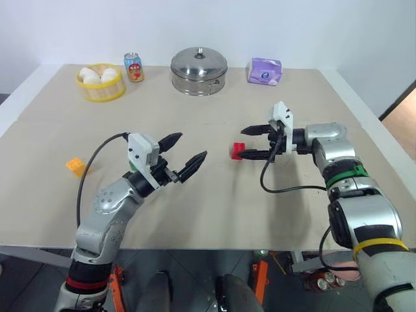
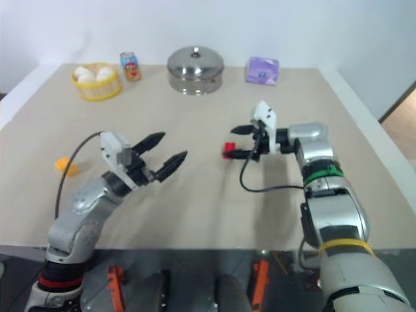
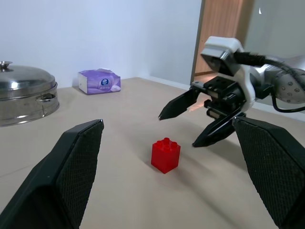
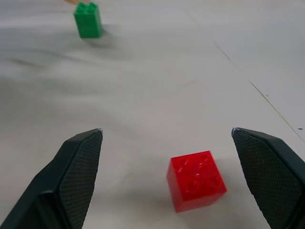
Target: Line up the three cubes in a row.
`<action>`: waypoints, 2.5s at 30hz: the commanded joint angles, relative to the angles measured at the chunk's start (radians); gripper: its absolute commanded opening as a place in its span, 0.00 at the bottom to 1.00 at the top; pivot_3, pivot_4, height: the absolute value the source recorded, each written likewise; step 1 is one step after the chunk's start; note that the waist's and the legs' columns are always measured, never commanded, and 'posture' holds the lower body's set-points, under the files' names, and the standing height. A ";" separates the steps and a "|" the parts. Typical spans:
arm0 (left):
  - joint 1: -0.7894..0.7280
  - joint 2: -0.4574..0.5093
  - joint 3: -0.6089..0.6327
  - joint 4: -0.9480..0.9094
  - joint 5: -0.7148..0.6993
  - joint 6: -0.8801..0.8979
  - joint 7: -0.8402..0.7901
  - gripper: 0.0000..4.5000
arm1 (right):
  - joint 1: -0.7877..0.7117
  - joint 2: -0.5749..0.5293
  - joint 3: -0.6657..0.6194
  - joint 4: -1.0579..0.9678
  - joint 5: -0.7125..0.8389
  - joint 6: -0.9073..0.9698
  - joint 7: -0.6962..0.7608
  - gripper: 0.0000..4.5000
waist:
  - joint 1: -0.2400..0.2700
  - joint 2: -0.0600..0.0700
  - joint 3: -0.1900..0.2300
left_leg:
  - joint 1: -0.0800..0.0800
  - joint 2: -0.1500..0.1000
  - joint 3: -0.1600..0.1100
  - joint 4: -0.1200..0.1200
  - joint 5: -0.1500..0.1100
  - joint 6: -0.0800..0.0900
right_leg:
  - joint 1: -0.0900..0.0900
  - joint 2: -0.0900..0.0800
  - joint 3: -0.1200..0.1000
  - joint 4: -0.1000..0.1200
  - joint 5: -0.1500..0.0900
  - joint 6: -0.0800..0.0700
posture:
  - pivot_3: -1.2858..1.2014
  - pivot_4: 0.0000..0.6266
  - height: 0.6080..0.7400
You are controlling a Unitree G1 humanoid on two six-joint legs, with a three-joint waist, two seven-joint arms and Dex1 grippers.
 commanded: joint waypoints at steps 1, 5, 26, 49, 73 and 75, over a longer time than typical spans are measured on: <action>-0.003 -0.006 0.010 -0.027 0.007 -0.021 0.017 1.00 | -0.044 0.016 -0.003 0.053 -0.052 -0.047 -0.015 1.00 | 0.000 0.000 0.000 | 0.000 0.000 0.000 0.000 0.000 0.000 | 0.000 0.000 0.000 0.000 0.000 0.000 | 0.52 0.24 0.99; 0.007 -0.010 0.006 -0.047 0.011 -0.017 0.029 1.00 | -0.049 0.041 -0.010 0.087 -0.098 -0.063 -0.056 1.00 | -0.001 0.001 0.000 | 0.000 0.000 0.000 0.001 0.000 0.000 | 0.000 0.000 0.000 0.000 -0.001 0.001 | 0.52 0.24 0.99; 0.008 -0.021 0.008 -0.073 0.004 -0.008 0.068 1.00 | -0.067 0.065 -0.055 0.107 -0.155 -0.092 -0.090 1.00 | -0.001 0.001 0.001 | 0.000 0.000 0.001 0.003 0.001 0.000 | 0.001 0.000 0.001 0.000 0.000 -0.004 | 0.52 0.24 0.99; -0.006 -0.035 -0.005 -0.078 0.010 -0.007 0.074 1.00 | -0.031 0.089 -0.046 0.140 -0.263 -0.083 -0.300 0.66 | -0.002 0.001 0.001 | 0.000 0.000 0.001 0.003 0.001 0.000 | 0.001 0.000 0.002 0.000 0.000 -0.004 | 0.52 0.24 0.99; 0.158 0.352 0.058 -0.142 -0.089 -0.029 -0.367 1.00 | 0.291 -0.164 0.137 -0.746 0.237 0.242 0.249 0.28 | 0.002 0.004 0.002 | 0.000 0.001 0.001 0.001 0.000 -0.001 | 0.001 0.000 0.002 0.001 -0.005 -0.006 | 0.52 0.24 0.99; 0.171 0.384 0.051 -0.128 -0.084 -0.045 -0.421 1.00 | 0.345 -0.204 0.154 -0.833 0.250 0.265 0.249 0.28 | 0.002 0.004 0.002 | 0.000 0.000 0.001 0.001 0.000 -0.001 | 0.000 0.000 0.002 0.001 -0.006 -0.006 | 0.52 0.24 0.99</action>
